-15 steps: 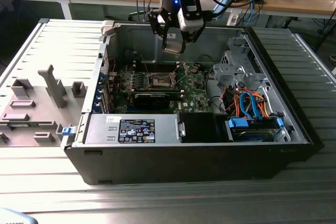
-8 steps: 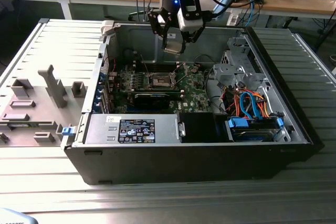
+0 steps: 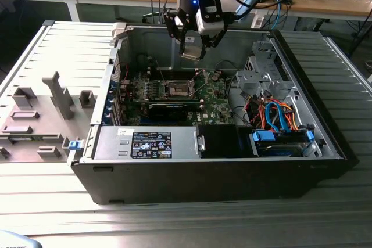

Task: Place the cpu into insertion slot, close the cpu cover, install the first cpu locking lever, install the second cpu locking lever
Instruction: 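Place the cpu into insertion slot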

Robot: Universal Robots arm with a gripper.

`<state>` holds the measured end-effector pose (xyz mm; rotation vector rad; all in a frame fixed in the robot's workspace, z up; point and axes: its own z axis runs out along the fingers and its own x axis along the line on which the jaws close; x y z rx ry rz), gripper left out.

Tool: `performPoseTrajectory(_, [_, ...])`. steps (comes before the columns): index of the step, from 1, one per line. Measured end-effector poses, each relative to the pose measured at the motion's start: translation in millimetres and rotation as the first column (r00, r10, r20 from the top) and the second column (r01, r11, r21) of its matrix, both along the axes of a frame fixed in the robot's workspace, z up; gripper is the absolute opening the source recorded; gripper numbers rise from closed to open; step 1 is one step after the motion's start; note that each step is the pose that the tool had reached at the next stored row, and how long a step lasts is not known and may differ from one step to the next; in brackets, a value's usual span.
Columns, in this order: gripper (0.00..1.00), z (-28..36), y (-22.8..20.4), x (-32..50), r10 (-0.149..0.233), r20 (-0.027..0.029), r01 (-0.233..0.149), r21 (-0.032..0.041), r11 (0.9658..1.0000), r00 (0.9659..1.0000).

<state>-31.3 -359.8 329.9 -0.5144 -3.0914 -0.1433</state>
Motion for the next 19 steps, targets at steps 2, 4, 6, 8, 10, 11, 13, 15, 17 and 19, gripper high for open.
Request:
performPoseTrajectory(2, [0.55,0.0,0.0,0.0,-0.005,0.0,0.005,0.0,1.0,1.0])
performPoseTrajectory(4, [0.55,0.0,0.0,0.0,-0.008,0.0,0.008,0.0,1.0,1.0])
performPoseTrajectory(6, [0.55,0.0,0.0,0.0,-0.011,0.0,0.011,0.0,0.9999,0.9999])
performPoseTrajectory(8, [0.55,0.0,0.0,0.0,-0.016,0.0,0.016,0.0,0.9999,0.9999])
performPoseTrajectory(10, [0.55,0.0,0.0,0.0,-0.019,0.0,0.019,0.0,0.9998,0.9998])
performPoseTrajectory(11, [0.55,0.0,0.0,0.0,-0.023,0.0,0.023,0.0,0.9997,0.9997])
performPoseTrajectory(13, [0.55,0.0,0.0,0.0,-0.027,0.0,0.027,-0.0001,0.9996,0.9996])
performPoseTrajectory(15, [0.55,0.0,0.0,0.0,-0.031,-0.0001,0.031,-0.0001,0.9995,0.9995])
performPoseTrajectory(17, [0.55,0.0,0.0,0.0,-0.035,0.0,0.035,0.0,0.9994,0.9994])
performPoseTrajectory(19, [0.55,0.0,0.0,0.0,-0.038,0.0,0.038,0.0,0.9993,0.9993])
